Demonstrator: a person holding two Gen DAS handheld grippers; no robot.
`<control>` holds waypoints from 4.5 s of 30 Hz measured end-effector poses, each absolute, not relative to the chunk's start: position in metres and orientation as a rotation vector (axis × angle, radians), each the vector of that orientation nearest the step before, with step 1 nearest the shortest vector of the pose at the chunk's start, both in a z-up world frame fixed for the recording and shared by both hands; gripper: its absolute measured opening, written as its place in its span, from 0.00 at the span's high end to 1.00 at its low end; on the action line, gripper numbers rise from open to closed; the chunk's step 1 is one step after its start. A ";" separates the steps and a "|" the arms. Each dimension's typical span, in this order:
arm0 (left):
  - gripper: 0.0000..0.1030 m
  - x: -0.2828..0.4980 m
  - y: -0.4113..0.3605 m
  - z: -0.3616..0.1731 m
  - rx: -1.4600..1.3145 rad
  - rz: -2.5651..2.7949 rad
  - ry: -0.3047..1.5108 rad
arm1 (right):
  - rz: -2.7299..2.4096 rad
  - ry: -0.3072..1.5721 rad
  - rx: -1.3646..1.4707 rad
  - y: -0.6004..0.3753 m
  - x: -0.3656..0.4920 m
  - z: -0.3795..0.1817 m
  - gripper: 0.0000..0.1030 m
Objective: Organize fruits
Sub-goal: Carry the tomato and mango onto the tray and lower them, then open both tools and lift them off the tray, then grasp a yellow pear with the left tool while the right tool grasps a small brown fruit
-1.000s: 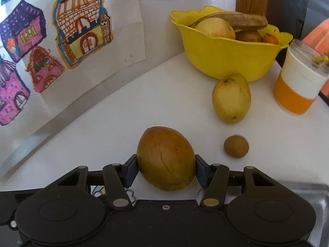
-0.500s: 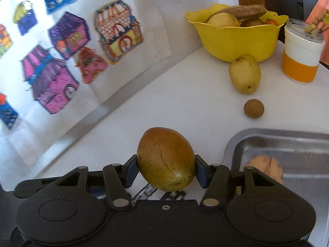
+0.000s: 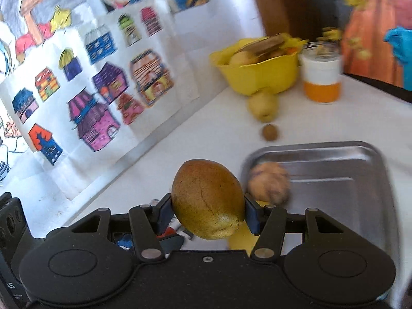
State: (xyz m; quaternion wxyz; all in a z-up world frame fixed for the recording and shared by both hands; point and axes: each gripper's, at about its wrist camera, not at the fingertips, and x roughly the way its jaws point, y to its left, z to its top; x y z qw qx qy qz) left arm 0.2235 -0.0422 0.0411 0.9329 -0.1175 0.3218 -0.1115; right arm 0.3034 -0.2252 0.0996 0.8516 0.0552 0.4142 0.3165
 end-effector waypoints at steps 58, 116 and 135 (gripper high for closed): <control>0.07 0.161 -0.121 0.058 -0.178 -0.274 0.629 | 0.479 0.737 0.146 -0.360 0.226 0.102 0.09; 0.00 0.353 0.015 0.124 -0.215 0.026 0.721 | 0.653 0.673 -0.176 -0.208 0.318 0.175 0.04; 0.06 0.478 0.004 0.023 -0.308 -0.153 0.738 | 0.695 0.832 -0.208 -0.180 0.449 0.045 0.29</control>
